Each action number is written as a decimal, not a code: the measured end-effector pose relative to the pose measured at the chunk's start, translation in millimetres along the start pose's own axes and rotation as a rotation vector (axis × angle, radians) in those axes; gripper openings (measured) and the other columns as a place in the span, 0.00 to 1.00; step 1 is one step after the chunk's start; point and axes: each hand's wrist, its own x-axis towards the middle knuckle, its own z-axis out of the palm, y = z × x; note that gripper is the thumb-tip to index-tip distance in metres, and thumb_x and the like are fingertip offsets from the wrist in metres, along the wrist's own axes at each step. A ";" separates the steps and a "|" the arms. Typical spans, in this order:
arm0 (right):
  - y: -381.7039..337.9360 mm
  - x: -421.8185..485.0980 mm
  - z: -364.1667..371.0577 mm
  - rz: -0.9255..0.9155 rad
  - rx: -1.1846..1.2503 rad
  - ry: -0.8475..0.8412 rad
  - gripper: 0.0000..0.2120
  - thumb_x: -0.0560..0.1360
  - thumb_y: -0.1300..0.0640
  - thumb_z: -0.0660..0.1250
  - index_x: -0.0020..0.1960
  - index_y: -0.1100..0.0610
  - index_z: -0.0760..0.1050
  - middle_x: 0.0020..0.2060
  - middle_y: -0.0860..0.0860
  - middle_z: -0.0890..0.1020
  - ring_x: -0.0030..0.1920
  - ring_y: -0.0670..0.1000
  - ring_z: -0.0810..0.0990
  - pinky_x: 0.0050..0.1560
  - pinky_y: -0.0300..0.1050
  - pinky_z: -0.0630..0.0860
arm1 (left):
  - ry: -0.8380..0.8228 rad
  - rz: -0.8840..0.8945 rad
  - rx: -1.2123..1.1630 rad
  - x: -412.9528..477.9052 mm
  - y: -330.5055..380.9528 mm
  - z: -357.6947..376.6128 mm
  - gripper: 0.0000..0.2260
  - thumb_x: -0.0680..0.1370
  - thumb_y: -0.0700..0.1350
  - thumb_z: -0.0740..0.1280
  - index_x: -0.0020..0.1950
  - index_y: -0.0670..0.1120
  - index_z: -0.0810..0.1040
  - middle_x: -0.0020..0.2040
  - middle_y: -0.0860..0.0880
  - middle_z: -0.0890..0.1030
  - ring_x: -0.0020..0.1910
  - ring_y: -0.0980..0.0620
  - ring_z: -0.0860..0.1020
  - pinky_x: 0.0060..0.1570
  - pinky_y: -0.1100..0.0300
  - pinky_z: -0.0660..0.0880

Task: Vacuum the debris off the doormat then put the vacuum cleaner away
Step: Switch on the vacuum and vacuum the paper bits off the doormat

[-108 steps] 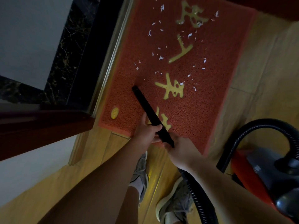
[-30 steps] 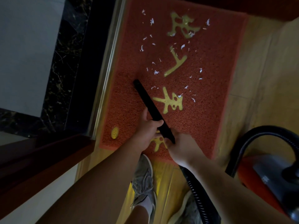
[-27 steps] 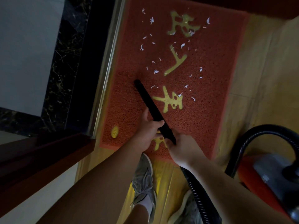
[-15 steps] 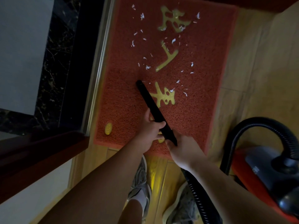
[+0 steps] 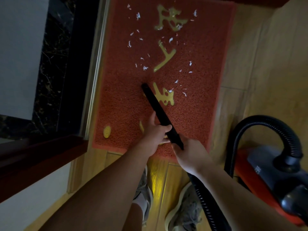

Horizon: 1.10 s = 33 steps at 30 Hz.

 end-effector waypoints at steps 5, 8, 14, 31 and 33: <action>12.6 -3.5 -3.8 -0.002 0.012 0.025 0.08 0.83 0.51 0.59 0.59 0.47 0.75 0.30 0.47 0.78 0.24 0.44 0.74 0.22 0.35 0.62 | -0.006 0.000 0.015 -2.0 -4.1 13.5 0.39 0.78 0.32 0.70 0.81 0.61 0.59 0.63 0.46 0.80 0.52 0.45 0.85 0.43 0.49 0.84; 20.6 -8.4 -4.7 -0.005 0.021 0.035 0.09 0.82 0.51 0.59 0.59 0.47 0.75 0.30 0.47 0.78 0.25 0.44 0.75 0.24 0.36 0.63 | -0.008 -0.007 0.019 -4.6 -7.3 21.1 0.39 0.78 0.32 0.70 0.80 0.61 0.59 0.63 0.45 0.80 0.53 0.44 0.85 0.42 0.49 0.84; 37.1 -16.6 -5.0 0.034 0.073 0.042 0.09 0.82 0.50 0.60 0.58 0.49 0.76 0.31 0.48 0.79 0.27 0.47 0.77 0.27 0.42 0.68 | -0.025 -0.003 0.070 -10.8 -15.9 36.0 0.39 0.79 0.33 0.69 0.81 0.60 0.57 0.65 0.45 0.79 0.54 0.43 0.84 0.46 0.47 0.84; 72.1 -37.6 -3.7 0.066 0.121 0.075 0.07 0.82 0.51 0.59 0.57 0.48 0.75 0.33 0.48 0.79 0.25 0.44 0.76 0.22 0.35 0.64 | -0.061 -0.010 0.156 -19.6 -37.1 67.0 0.38 0.80 0.33 0.68 0.81 0.60 0.57 0.66 0.46 0.79 0.56 0.42 0.84 0.52 0.43 0.83; 75.5 -39.2 -4.4 0.076 0.137 0.074 0.06 0.82 0.51 0.59 0.55 0.48 0.74 0.33 0.48 0.79 0.25 0.44 0.75 0.22 0.34 0.63 | -0.062 -0.008 0.162 -19.9 -38.8 70.9 0.38 0.80 0.33 0.68 0.82 0.60 0.57 0.65 0.46 0.79 0.56 0.42 0.84 0.53 0.42 0.83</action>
